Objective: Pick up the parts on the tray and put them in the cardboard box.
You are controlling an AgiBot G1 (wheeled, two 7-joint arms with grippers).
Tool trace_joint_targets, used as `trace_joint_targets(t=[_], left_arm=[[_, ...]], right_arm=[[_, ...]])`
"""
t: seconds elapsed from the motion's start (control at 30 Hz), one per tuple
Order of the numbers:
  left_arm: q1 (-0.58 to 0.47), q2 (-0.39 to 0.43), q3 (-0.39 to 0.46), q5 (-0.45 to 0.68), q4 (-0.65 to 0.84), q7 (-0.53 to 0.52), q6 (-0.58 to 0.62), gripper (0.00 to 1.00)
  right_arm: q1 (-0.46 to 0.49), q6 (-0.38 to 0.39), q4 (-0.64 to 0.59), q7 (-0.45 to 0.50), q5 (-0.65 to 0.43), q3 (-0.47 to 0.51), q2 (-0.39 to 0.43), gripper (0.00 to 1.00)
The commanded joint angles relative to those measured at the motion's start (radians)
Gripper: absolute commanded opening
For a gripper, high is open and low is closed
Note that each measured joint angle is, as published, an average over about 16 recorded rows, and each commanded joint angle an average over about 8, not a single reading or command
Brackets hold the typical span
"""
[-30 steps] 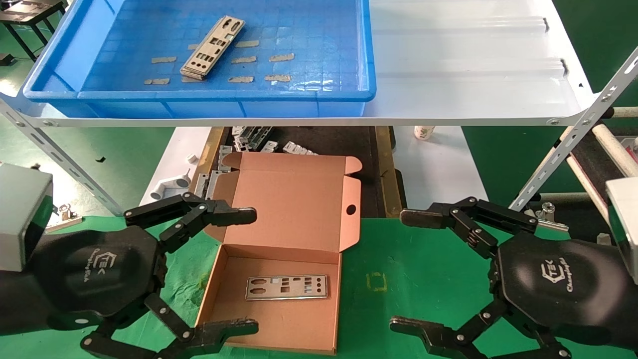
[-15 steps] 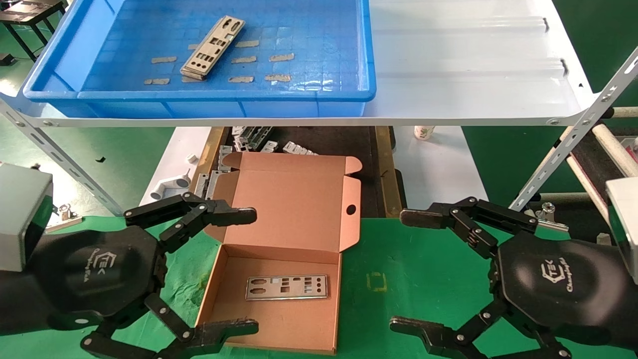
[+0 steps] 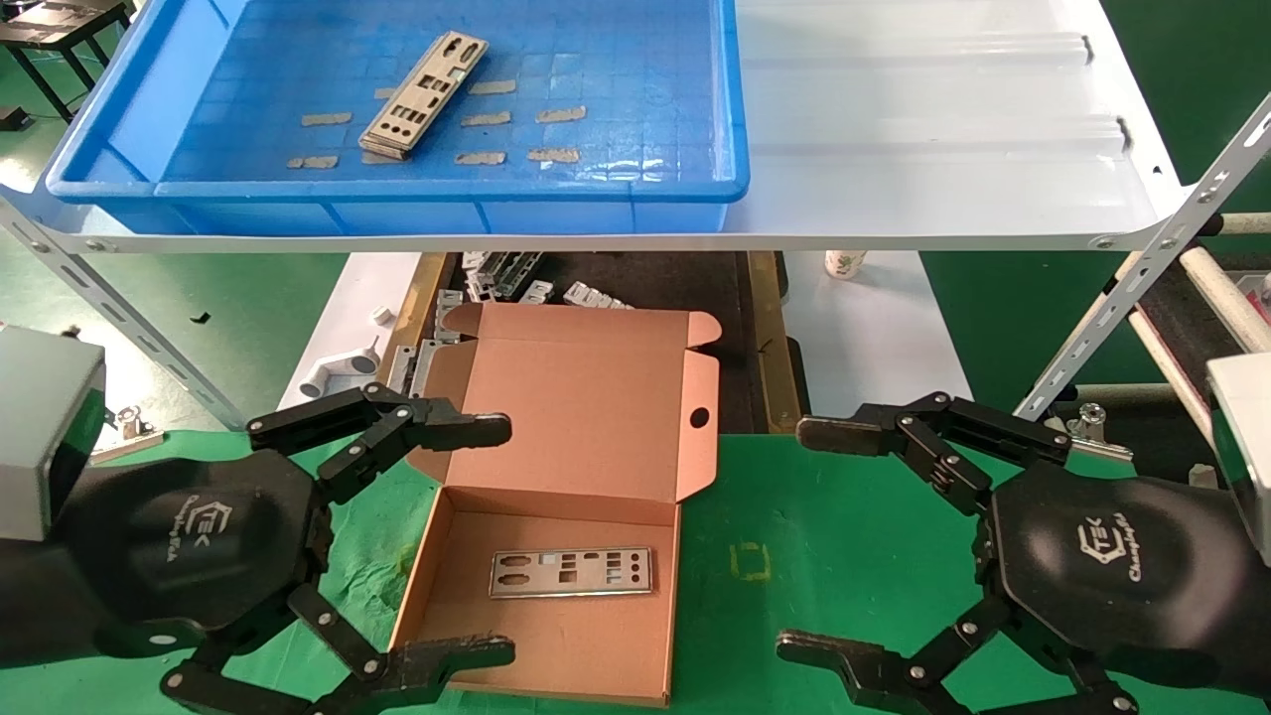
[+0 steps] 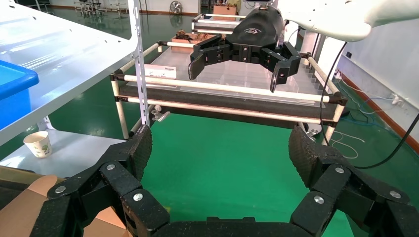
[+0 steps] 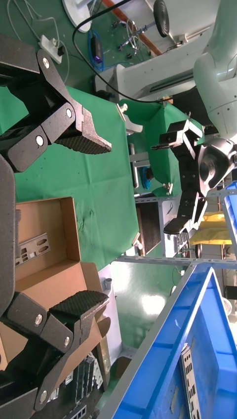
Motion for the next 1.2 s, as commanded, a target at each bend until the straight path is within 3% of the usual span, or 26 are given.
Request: trace_joint_targets(t=[0.03, 1.2], left_arm=[[0.000, 0.000, 0.000, 0.000, 0.000, 0.000, 0.000, 1.00], [0.000, 0.000, 0.000, 0.000, 0.000, 0.000, 0.000, 1.00]], right_arm=[[0.000, 0.000, 0.000, 0.000, 0.000, 0.000, 0.000, 1.00], [0.000, 0.000, 0.000, 0.000, 0.000, 0.000, 0.000, 1.00]])
